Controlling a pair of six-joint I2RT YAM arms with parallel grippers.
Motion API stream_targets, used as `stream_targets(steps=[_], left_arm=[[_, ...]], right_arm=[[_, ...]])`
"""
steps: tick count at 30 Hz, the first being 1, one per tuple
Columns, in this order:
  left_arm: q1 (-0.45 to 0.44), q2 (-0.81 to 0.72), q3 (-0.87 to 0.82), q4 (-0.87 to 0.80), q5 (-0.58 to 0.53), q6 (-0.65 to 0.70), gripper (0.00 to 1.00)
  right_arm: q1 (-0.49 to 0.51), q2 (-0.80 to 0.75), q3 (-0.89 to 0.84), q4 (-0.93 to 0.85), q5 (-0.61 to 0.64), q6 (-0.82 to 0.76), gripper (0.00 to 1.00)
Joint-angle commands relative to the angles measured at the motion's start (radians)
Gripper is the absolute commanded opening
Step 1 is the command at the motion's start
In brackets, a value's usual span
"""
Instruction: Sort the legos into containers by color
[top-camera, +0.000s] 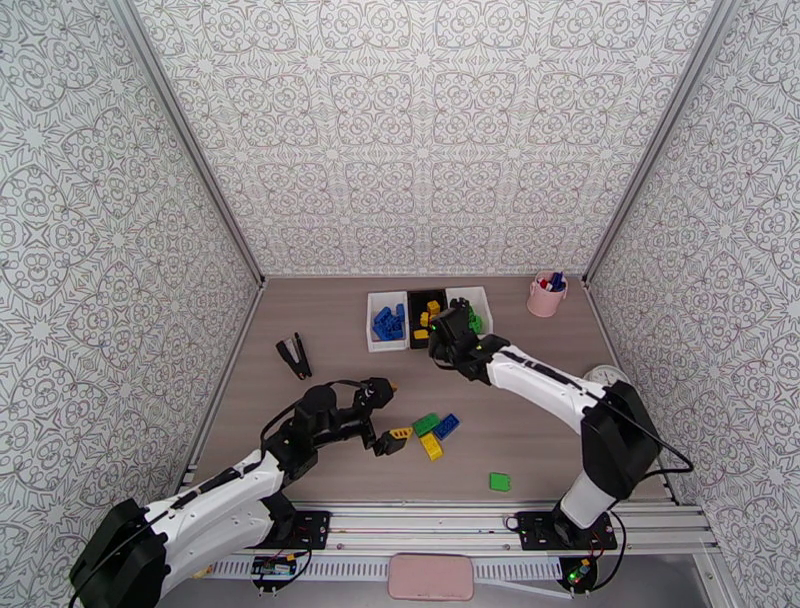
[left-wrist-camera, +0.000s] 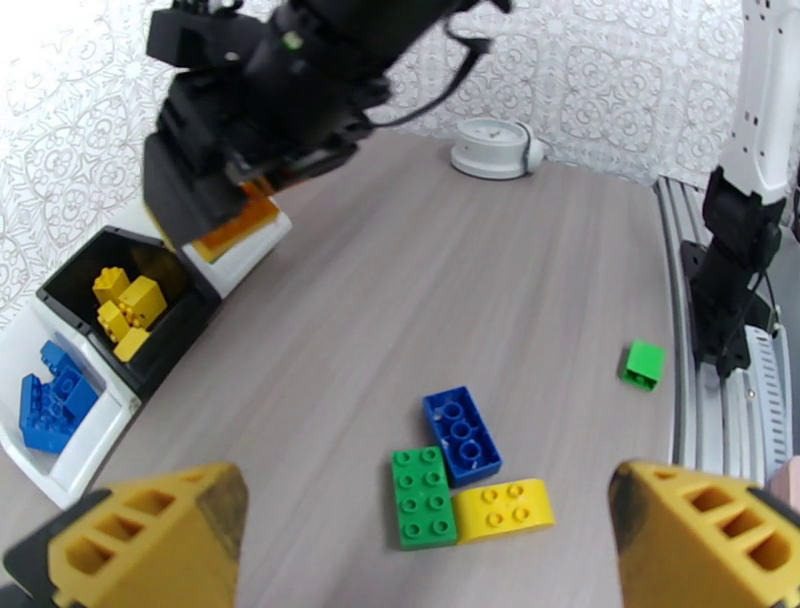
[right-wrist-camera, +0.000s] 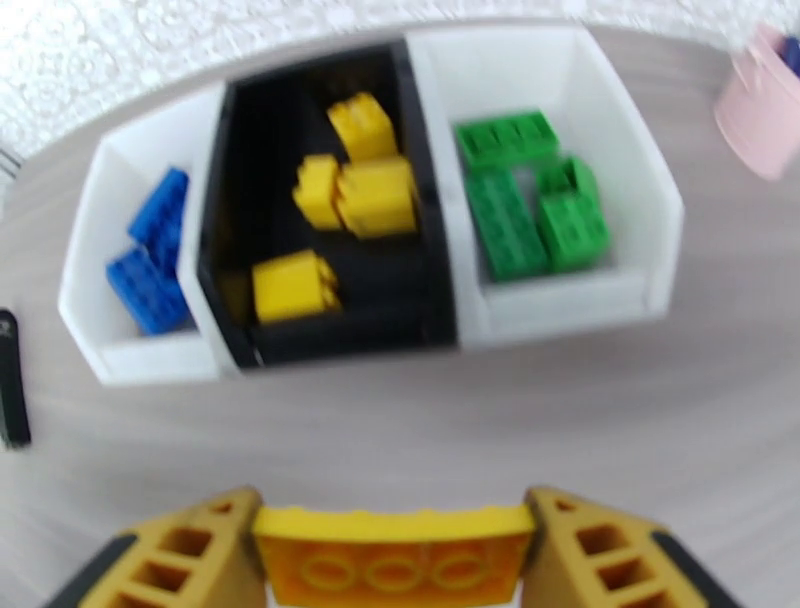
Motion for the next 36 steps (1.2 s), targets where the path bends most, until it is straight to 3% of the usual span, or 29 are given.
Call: stream_targets(steps=[1, 15, 21, 24, 28, 36], left_arm=[[0.009, -0.022, -0.016, 0.024, -0.043, -0.021, 1.0], [0.016, -0.045, -0.017, 0.008, -0.063, -0.002, 1.0], [0.021, -0.043, -0.018, 0.01, -0.067, -0.004, 1.0], [0.022, -0.045, -0.018, 0.01, -0.065, -0.002, 1.0], [0.035, -0.043, -0.014, 0.006, -0.028, 0.014, 1.0], [0.064, -0.027, 0.033, -0.084, 0.103, 0.132, 1.0]], right_arm=[[-0.041, 0.099, 0.138, 0.032, -0.012, -0.097, 0.6], [-0.123, 0.563, 0.722, -0.082, -0.08, -0.227, 0.6], [-0.129, 0.635, 0.858, -0.137, -0.094, -0.238, 0.71], [-0.129, 0.586, 0.808, -0.124, -0.103, -0.241, 0.81], [-0.128, 0.444, 0.612, -0.047, -0.129, -0.248, 0.91], [-0.127, 0.063, 0.065, 0.162, -0.212, -0.242, 0.95]])
